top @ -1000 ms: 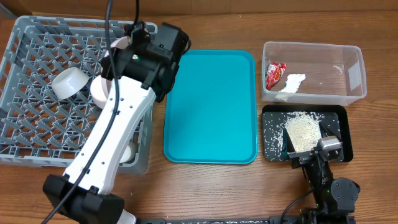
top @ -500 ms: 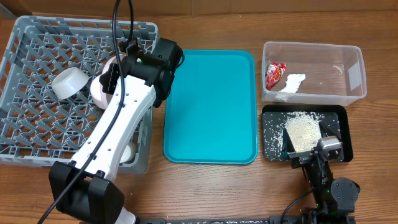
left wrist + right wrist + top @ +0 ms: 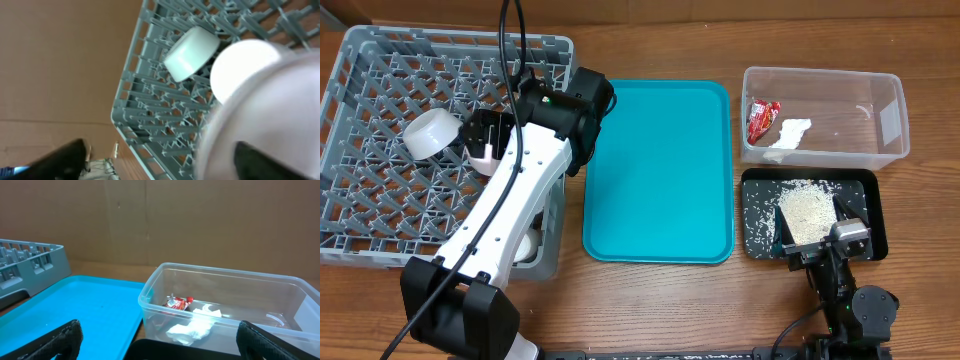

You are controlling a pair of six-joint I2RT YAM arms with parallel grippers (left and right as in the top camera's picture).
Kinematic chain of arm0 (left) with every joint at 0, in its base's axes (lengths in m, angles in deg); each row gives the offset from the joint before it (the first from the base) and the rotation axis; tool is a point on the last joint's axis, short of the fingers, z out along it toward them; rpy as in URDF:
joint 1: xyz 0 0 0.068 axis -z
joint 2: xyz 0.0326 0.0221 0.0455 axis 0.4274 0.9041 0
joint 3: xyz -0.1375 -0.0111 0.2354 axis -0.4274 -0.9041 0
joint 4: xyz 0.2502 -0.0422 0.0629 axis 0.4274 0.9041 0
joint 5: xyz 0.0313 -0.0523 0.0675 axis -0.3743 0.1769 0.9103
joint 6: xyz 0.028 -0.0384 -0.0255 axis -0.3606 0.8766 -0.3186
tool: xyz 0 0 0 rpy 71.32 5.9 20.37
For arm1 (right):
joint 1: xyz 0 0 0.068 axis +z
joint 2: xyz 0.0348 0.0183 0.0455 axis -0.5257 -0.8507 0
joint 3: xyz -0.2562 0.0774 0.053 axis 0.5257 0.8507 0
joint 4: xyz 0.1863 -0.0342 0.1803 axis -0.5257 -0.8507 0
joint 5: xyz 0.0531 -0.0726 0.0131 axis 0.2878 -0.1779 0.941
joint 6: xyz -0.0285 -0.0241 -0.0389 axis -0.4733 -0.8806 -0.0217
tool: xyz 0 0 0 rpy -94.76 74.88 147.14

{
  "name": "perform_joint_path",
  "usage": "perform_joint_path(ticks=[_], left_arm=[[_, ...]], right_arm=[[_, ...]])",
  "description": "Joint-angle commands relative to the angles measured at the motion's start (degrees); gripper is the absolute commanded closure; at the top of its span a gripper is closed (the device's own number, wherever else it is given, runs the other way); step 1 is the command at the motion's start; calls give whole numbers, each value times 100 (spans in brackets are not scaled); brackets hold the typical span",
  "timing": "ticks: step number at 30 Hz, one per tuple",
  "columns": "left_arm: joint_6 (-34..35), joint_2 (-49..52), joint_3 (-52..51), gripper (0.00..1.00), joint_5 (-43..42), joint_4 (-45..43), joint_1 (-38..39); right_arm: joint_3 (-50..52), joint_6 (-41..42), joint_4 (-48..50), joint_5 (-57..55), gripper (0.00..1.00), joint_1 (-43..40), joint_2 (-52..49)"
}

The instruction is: Sort waste into correct bins and load items into the dishwasher

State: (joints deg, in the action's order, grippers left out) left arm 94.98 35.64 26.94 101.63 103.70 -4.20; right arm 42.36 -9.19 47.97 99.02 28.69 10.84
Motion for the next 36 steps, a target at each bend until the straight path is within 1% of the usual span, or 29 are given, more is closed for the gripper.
perform_joint_path(ticks=[1, 4, 8, 11, 13, 18, 20, 24, 28, 31, 34, 36], left_arm=[[181, -7, 297, 0, 286, 103, -13], [188, -142, 767, 0, -66, 251, -13], [197, -546, 1471, 0, -796, 302, -13], [-2, -1047, 1878, 0, -1414, 304, -4], [-166, -1532, 1998, 0, -1729, 304, 26], [-188, -2667, 2002, 0, -2168, 562, 157], [-190, -3145, 2000, 0, -2673, 730, 186], [-188, -3866, 2000, 0, -4050, 907, 184], [-188, -4378, 2000, 0, -5003, 1113, 184], [-188, -4610, 2000, 0, -5149, 1246, 184], [-164, -4734, 2000, 0, -5171, 1694, 184], [-136, -4767, 1991, 0, -5259, 1665, 184]], right_arm=[[61, -2, 37, 7, 0, -44, 57], [61, -2, 37, 7, 0, -44, 57], [61, -4, 37, 7, 0, -44, 57], [61, -4, 37, 7, 0, -44, 57], [61, -2, 37, 7, 0, -44, 57], [61, -4, 37, 7, 0, -44, 57], [61, -2, 37, 7, 0, -44, 57], [61, -2, 37, 7, 0, -44, 57], [61, -4, 37, 7, 0, -44, 57], [61, -2, 37, 7, 0, -44, 57], [61, -4, 37, 7, 0, -44, 57], [61, -4, 37, 7, 0, -44, 57]])
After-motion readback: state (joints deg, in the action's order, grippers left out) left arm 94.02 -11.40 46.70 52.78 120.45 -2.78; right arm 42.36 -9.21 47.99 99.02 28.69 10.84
